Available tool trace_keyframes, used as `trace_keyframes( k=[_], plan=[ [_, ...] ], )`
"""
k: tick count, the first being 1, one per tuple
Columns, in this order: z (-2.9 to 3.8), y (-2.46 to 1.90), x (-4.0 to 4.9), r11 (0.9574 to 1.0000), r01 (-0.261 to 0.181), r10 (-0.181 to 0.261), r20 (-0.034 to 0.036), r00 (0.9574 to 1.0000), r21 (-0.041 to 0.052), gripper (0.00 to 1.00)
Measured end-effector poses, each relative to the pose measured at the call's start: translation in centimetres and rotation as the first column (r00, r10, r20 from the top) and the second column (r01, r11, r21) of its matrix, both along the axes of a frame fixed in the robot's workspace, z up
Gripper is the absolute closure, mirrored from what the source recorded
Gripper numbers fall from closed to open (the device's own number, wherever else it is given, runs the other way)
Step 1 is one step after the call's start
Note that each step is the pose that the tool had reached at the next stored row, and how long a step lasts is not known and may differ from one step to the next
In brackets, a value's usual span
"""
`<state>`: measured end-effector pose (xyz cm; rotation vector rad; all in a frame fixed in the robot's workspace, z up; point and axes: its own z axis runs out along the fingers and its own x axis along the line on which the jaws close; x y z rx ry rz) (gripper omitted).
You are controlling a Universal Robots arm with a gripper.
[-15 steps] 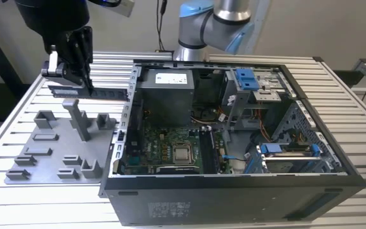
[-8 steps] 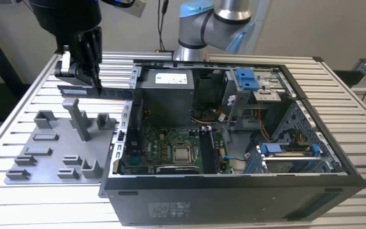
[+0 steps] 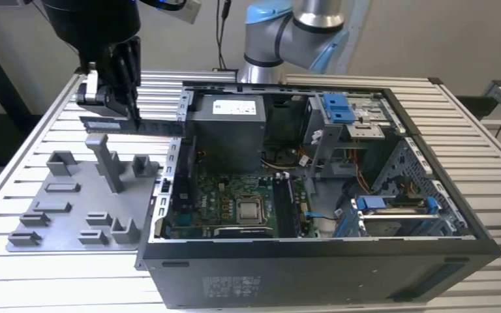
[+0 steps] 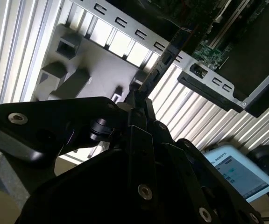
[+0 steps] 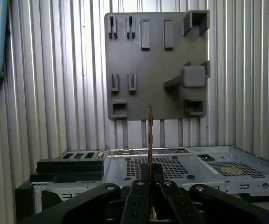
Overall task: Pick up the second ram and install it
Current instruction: 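Pick up the second ram and move it above second insertion slot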
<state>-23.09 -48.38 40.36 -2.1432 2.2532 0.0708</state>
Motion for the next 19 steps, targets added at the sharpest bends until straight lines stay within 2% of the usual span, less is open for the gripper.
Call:
trace_keyframes(
  k=[9,19],
  plan=[
    [0.00,0.01,1.15,1.0000,0.000,0.000,0.0000,1.0000,0.0034,0.86],
    [0.00,0.01,2.98,1.0000,0.000,0.000,-0.0001,1.0000,0.0072,0.86]
  ],
)
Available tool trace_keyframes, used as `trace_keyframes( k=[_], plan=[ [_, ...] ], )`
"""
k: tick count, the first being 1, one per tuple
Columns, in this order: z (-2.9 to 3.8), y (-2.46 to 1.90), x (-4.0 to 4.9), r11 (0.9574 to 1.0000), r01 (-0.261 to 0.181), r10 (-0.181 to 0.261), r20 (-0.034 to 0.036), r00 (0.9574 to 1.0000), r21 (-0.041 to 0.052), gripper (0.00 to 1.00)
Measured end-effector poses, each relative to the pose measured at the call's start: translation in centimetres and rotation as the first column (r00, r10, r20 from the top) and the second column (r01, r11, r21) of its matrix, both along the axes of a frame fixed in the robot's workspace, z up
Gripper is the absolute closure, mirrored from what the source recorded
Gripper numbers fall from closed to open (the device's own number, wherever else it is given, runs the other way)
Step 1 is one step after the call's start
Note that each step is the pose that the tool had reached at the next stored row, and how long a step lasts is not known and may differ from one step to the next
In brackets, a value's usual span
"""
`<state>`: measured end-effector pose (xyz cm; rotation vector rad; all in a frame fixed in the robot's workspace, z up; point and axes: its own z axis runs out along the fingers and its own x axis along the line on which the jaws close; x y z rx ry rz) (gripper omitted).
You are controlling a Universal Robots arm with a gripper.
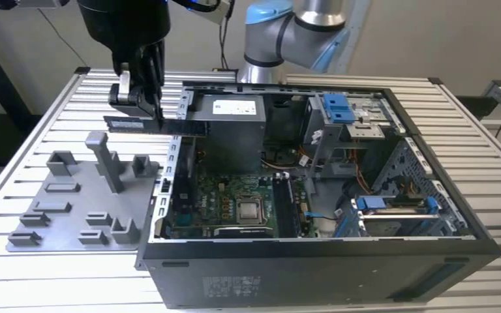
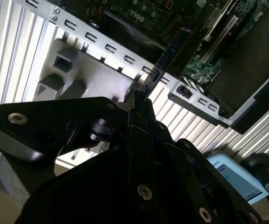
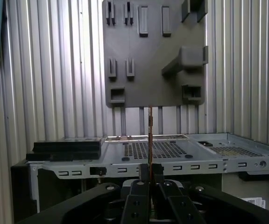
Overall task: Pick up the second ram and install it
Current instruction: 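Pick up the second ram and move it above second insertion slot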
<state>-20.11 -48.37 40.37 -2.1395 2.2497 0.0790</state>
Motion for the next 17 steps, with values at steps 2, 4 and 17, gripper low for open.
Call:
trace_keyframes(
  k=[2,4,17],
  plan=[
    [0.00,0.00,0.40,1.0000,0.000,0.000,0.0000,1.0000,0.0008,0.86],
    [0.00,0.00,0.85,1.0000,0.000,0.000,0.0000,1.0000,0.0016,0.86],
    [0.00,0.00,3.88,1.0000,0.000,0.000,0.0000,1.0000,0.0065,0.86]
  ],
)
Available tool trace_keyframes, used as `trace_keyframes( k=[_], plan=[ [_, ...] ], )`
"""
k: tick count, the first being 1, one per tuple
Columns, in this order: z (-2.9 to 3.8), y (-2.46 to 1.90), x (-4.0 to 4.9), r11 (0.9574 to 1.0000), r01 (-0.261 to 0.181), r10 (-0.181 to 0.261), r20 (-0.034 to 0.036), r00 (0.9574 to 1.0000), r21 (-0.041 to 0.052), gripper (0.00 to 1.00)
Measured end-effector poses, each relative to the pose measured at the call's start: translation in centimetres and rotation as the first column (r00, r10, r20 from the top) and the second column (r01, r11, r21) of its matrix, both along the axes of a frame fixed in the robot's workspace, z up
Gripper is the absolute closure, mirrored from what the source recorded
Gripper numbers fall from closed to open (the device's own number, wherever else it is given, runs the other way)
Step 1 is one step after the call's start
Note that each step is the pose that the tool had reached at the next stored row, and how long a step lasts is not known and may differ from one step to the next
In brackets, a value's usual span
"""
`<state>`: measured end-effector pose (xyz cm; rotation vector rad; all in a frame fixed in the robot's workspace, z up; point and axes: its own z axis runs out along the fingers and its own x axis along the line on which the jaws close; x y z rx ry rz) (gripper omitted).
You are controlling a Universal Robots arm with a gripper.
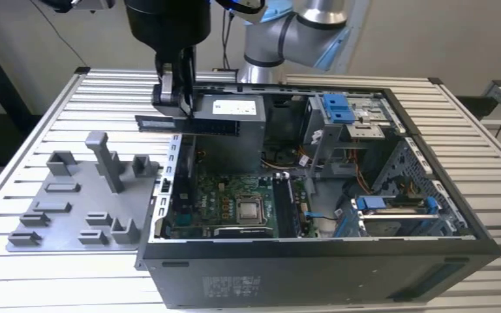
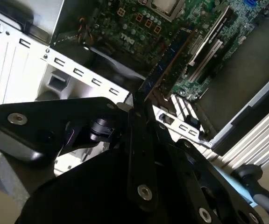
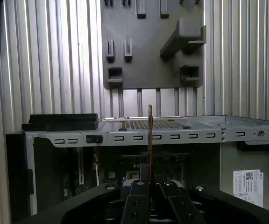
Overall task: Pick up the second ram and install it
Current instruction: 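Pick up the second ram and move it above second insertion slot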
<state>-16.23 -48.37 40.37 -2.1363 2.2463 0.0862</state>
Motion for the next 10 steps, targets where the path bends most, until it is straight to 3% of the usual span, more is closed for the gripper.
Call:
trace_keyframes(
  k=[10],
  plan=[
    [0.00,0.00,2.23,1.0000,0.000,0.000,0.0000,1.0000,0.0039,0.86]
  ],
)
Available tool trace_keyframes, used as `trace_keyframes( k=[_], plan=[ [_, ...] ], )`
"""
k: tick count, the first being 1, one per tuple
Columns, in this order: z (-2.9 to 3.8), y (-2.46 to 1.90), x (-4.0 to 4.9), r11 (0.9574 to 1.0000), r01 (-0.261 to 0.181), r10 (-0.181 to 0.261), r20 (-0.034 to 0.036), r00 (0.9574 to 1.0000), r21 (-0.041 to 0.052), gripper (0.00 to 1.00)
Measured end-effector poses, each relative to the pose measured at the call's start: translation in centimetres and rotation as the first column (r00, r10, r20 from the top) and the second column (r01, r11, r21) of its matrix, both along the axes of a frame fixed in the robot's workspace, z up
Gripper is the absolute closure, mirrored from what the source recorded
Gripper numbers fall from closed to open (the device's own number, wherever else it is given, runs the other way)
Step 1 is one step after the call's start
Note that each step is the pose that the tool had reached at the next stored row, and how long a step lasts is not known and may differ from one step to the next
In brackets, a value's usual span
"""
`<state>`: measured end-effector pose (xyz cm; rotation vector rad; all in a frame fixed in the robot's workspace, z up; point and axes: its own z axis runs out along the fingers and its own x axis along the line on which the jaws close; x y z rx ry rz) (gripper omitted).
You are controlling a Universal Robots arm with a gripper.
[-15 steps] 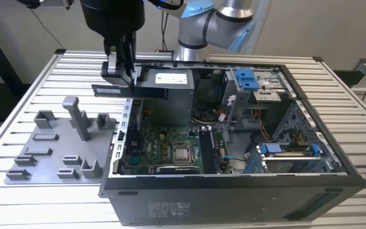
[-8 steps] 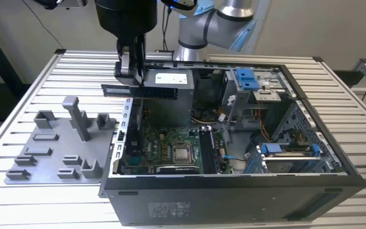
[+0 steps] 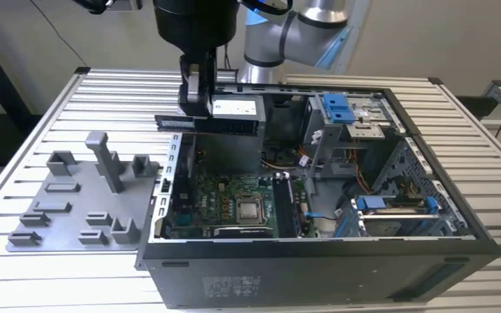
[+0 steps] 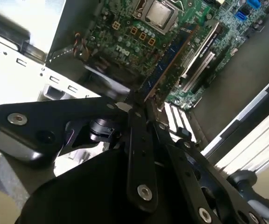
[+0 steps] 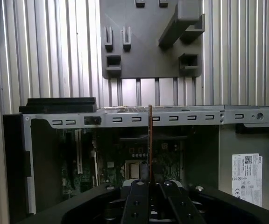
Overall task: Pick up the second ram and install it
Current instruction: 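Pick up the second ram and move it above second insertion slot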
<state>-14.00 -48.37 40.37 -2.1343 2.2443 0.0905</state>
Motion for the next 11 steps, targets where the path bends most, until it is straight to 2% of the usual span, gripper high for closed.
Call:
trace_keyframes(
  k=[11],
  plan=[
    [0.00,0.00,2.19,1.0000,0.000,0.000,0.0000,1.0000,0.0042,0.86]
  ],
)
